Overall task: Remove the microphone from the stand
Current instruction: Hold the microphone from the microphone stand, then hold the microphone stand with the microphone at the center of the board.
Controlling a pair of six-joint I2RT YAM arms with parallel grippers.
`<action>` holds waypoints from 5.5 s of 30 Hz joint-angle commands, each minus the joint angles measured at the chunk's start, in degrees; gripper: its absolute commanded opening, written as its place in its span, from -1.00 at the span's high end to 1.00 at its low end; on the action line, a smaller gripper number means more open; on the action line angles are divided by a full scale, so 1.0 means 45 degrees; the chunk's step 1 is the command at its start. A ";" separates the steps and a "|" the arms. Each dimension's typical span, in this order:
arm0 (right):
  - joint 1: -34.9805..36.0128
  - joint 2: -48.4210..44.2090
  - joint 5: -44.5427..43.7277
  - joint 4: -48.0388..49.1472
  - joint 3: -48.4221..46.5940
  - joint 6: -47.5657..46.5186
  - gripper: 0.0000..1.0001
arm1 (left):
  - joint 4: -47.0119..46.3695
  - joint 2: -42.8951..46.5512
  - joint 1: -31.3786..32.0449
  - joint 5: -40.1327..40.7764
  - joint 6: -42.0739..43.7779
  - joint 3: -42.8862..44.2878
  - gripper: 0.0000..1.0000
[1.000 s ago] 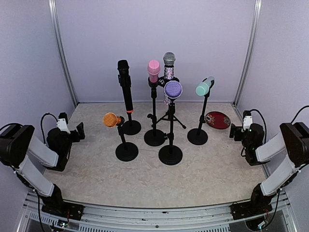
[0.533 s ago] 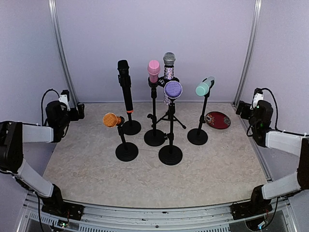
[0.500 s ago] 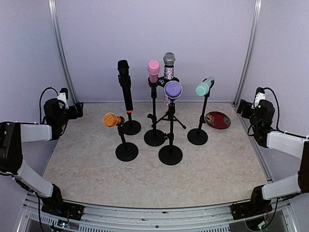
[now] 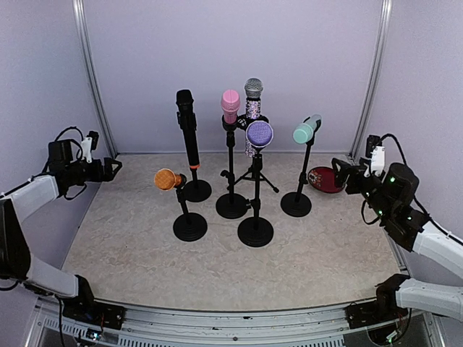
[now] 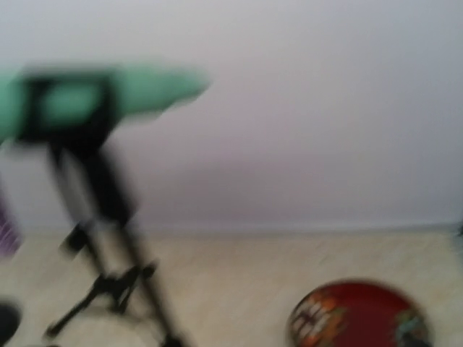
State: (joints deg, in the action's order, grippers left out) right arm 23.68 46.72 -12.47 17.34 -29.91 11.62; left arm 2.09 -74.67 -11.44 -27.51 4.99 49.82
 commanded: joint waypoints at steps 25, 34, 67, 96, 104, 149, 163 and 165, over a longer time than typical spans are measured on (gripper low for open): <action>1.1856 1.0578 -0.5614 0.3777 -0.5438 -0.6484 -0.89 | 0.5946 0.1383 0.3332 -0.2515 0.4046 0.0882 -0.97; 1.1579 1.4309 -0.4650 0.5163 -0.9329 -0.8879 -0.94 | 0.6821 0.1428 0.3252 -0.2960 0.4658 0.1153 -0.96; 1.0853 1.6561 -0.4204 0.6558 -1.2853 -1.0455 0.94 | 0.4232 -0.0278 0.5456 -0.3514 0.2324 0.0226 -0.97; 1.1499 1.5245 -0.4328 0.6738 -1.1645 -0.8594 1.00 | 0.1570 -0.1839 0.7502 -0.5174 0.1689 -0.0499 0.07; 1.1565 1.4756 -0.4443 0.6694 -1.0991 -0.8541 1.00 | 0.0802 -0.2102 0.7811 -0.5324 0.0811 -0.0387 -0.06; 1.1656 1.3630 -0.4310 0.6355 -0.9468 -0.6588 1.00 | -0.0395 0.0314 0.7425 -0.2875 0.2659 -0.2709 -0.51; 1.1690 1.3533 -0.4229 0.7314 -0.8758 -0.6412 1.00 | -0.2130 -0.1629 0.8499 -0.2106 0.1032 -0.1703 -0.36; 1.1690 1.3537 -0.4169 0.7264 -0.8796 -0.6298 1.00 | -0.2322 -0.1663 0.8627 -0.2216 0.0972 -0.1627 -0.34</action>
State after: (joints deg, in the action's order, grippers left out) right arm 75.37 109.60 -32.10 47.05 -69.47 -19.77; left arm -5.78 -81.69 26.17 -37.47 11.46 40.80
